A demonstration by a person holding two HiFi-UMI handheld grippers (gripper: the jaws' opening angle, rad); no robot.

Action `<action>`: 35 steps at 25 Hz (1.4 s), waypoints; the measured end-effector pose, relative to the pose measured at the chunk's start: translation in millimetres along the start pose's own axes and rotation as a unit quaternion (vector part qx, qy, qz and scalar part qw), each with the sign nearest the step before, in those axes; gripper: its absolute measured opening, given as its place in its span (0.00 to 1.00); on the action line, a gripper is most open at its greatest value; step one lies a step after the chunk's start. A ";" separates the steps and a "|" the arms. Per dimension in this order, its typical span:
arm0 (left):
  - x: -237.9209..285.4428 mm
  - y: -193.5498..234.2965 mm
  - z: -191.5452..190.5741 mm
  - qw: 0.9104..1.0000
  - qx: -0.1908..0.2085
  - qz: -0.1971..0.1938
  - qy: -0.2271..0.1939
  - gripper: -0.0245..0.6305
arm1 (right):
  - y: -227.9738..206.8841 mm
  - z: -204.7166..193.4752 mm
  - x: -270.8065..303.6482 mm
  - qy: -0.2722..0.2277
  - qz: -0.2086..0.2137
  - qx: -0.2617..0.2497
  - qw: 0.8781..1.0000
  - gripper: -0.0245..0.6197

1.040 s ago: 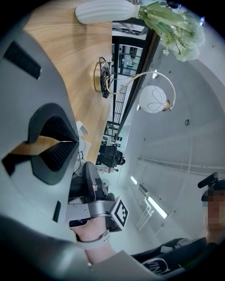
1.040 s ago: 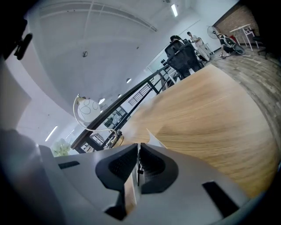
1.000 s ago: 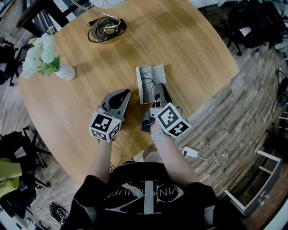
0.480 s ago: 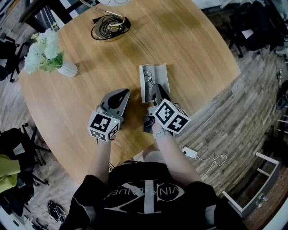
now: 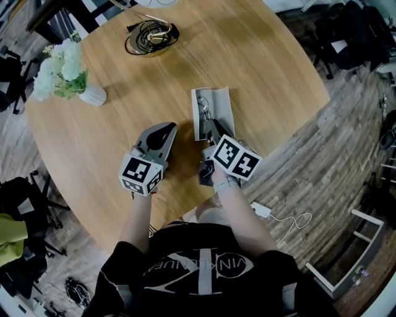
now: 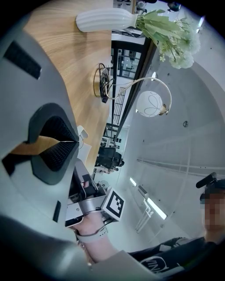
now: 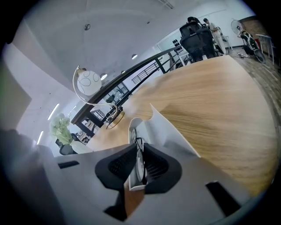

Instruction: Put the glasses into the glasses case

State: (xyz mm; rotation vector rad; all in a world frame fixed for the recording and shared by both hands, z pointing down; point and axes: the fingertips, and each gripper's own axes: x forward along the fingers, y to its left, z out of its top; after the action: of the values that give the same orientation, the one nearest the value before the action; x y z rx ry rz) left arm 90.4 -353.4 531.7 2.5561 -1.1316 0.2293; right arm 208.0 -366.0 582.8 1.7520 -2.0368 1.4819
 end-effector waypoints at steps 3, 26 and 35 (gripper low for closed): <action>-1.0 -2.1 0.3 1.000 0.000 -0.001 -0.001 0.07 | 2.6 1.1 -1.3 -0.006 0.013 0.007 1.000 0.11; -38.2 -7.0 -5.5 1.000 0.003 0.011 -0.005 0.07 | 29.4 -4.6 -26.5 -0.049 0.054 -0.144 0.987 0.44; -63.7 -16.1 -4.4 1.000 0.014 0.007 -0.009 0.07 | 32.0 -17.0 -51.9 -0.061 0.050 -0.169 0.983 0.43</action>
State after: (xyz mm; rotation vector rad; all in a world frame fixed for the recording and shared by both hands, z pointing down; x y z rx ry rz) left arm 59.6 -297.9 514.3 2.5804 -1.1616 0.2273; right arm 192.1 -320.7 541.5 1.6596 -2.3004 0.9928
